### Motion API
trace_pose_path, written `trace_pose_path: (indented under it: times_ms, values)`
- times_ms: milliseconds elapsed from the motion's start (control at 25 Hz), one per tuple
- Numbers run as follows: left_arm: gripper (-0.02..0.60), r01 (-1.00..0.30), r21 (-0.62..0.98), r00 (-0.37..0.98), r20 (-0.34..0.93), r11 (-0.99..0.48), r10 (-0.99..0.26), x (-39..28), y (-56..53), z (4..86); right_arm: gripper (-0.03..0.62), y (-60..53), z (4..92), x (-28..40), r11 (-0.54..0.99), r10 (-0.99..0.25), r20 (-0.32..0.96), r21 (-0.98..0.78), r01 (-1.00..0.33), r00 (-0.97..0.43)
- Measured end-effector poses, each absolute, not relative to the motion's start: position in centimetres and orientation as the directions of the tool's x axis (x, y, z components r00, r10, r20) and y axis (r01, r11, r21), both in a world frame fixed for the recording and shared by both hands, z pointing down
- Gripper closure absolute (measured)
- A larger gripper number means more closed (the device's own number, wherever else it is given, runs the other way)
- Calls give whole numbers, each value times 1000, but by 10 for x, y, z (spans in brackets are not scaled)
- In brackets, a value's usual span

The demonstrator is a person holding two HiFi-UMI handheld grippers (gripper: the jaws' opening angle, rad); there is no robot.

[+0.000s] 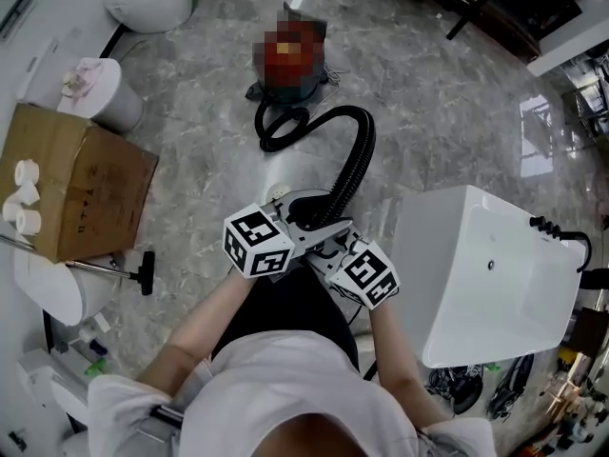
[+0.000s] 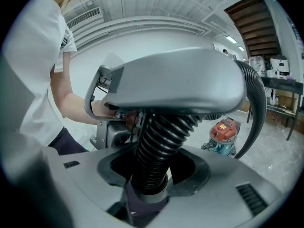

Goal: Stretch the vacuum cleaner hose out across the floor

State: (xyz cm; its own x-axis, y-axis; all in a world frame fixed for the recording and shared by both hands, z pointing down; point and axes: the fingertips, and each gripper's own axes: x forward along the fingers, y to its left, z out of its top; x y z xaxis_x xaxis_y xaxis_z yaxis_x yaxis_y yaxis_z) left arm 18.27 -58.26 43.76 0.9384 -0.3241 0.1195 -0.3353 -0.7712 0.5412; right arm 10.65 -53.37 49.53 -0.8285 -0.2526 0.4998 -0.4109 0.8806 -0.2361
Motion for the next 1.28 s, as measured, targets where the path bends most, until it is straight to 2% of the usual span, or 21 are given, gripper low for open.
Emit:
trace_pose_path:
  times_ms: [520, 960, 1280]
  values:
    - [365, -355, 557, 929, 120, -751, -350, 180, -510, 432, 399, -458, 490, 105, 891, -205, 508, -257, -374, -837]
    - [365, -318, 577, 944, 120, -752, -308, 178, -486, 433, 399, -435, 490, 101, 870, -219, 521, -278, -407, -825]
    - [365, -297, 565, 952, 110, -770, -286, 149, -438, 428, 399, -391, 487, 71, 863, -250, 524, -259, -433, -814]
